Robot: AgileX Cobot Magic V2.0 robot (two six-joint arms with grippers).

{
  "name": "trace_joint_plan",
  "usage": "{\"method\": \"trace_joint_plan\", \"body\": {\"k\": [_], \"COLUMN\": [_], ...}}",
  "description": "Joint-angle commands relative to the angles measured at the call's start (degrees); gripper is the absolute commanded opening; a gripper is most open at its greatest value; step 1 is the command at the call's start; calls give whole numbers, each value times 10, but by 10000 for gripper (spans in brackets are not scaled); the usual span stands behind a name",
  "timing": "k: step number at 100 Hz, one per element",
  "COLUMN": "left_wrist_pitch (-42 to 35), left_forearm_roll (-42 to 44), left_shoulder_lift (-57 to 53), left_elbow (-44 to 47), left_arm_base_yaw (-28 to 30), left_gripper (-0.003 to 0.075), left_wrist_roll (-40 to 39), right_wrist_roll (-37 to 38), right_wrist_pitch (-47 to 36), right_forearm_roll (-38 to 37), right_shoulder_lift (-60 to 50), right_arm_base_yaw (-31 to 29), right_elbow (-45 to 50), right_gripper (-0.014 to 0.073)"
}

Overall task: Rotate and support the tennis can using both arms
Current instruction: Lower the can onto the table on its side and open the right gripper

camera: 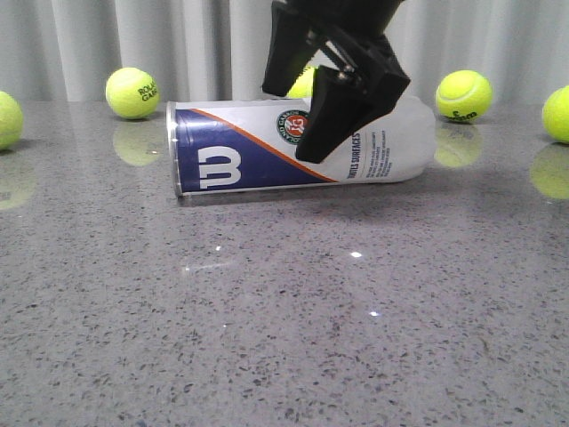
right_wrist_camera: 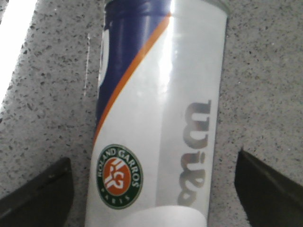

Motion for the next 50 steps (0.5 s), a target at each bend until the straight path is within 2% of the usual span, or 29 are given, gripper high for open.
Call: {"method": "trace_joint_plan", "body": {"k": [1,16,27,35,50], "left_wrist_pitch": [-43,-43,-43,-43,-43], "left_forearm_roll": [0,0,0,0,0], "left_shoulder_lift": [-22,-22,-22,-22,-22], "left_elbow": [27,27,27,27,27], "left_arm_base_yaw": [2,2,2,2,2], "left_gripper": [-21,-21,-21,-21,-21], "left_wrist_roll": [-4,-4,-4,-4,-4], "right_wrist_roll": [1,17,56,118,287], "right_wrist_pitch": [-22,-22,-22,-22,-37], "right_forearm_roll": [15,15,15,15,0], "right_shoulder_lift": [-38,-45,-47,-52,-67], "right_arm_base_yaw": [-2,-2,-2,-2,-4], "right_elbow": [-20,-20,-20,-20,-20], "right_gripper": [650,650,647,646,647]}}
